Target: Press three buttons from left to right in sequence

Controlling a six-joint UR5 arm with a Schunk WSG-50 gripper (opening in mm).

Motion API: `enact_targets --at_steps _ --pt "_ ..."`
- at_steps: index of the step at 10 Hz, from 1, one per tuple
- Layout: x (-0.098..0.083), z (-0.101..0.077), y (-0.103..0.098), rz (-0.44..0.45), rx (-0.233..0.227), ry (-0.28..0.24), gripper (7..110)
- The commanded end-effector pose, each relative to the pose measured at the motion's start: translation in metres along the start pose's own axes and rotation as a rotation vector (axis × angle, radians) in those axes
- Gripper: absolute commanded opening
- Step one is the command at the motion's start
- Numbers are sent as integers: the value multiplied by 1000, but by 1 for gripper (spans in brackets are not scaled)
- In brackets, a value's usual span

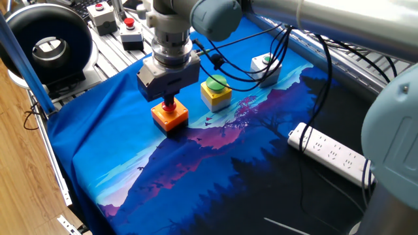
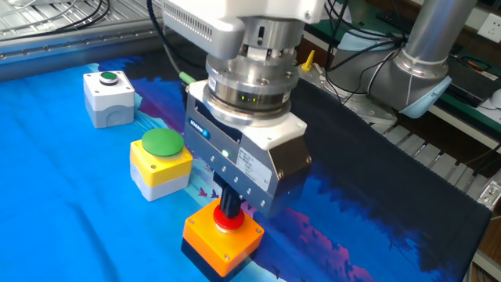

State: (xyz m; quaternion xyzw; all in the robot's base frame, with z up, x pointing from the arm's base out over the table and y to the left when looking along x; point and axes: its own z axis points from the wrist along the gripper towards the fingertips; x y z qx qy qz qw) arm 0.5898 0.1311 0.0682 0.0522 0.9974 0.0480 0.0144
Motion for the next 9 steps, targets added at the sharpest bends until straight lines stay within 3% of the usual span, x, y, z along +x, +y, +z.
enact_targets --at_steps 1,4,6,7,9 --pt "-6 7 1 13 -12 -6 7" --pt "-6 6 1 12 -32 4 7" --pt "4 -23 -5 14 -84 67 7" --pt "11 -38 -16 -8 -28 56 7" --pt "11 -54 -12 -1 29 32 7"
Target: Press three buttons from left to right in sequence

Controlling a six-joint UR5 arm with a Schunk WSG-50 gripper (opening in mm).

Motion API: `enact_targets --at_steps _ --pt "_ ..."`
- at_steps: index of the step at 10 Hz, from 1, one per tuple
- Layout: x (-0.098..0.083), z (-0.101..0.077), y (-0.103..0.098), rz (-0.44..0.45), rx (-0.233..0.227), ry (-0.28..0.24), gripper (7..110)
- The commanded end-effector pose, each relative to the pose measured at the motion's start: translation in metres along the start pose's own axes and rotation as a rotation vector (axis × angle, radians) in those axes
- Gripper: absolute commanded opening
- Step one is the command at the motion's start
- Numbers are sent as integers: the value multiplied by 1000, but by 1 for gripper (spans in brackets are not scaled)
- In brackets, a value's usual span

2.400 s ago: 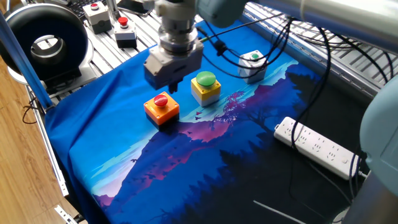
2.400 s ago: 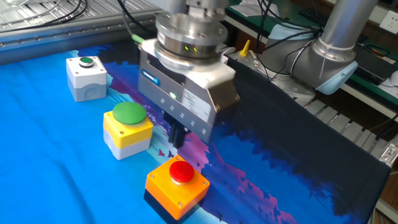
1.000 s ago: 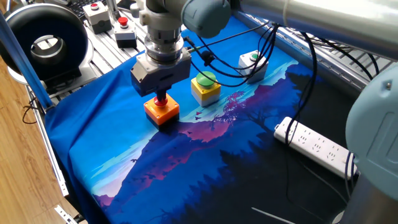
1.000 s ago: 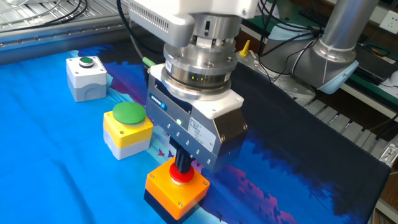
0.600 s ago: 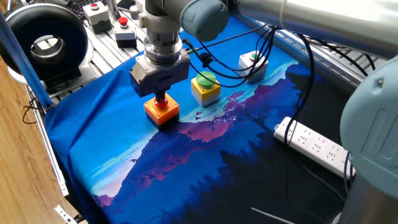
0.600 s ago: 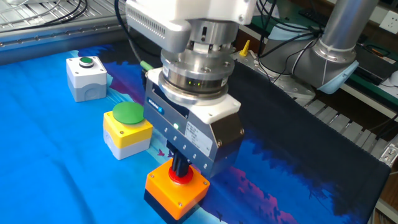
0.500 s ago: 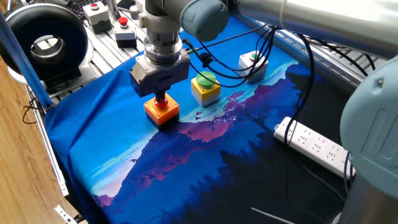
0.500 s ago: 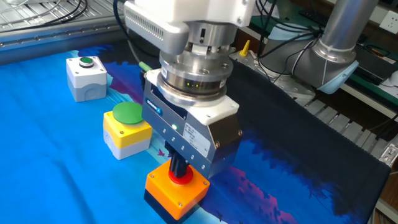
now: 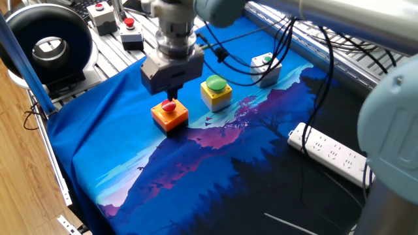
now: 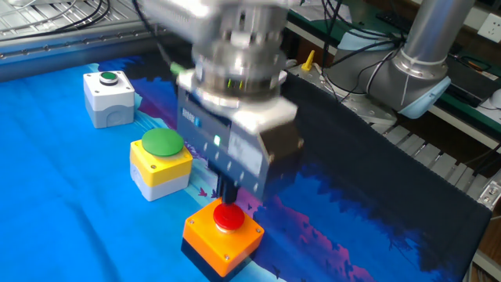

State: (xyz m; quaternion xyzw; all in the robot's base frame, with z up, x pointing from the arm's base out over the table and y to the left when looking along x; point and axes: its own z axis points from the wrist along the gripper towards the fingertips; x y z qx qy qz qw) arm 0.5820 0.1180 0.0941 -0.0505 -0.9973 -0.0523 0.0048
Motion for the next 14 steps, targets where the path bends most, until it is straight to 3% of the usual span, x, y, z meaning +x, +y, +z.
enact_targets --at_steps 1,4,5,6,10,14 --pt "2 -28 2 -4 39 -27 7" --pt "-10 -27 -6 -80 76 -64 7" --pt "-14 -27 -16 -104 127 -70 7" --pt "-16 -26 -19 -122 141 -73 7" --pt "-15 -26 -17 -102 161 -57 7" --pt "-5 -25 -16 -110 148 -17 7"
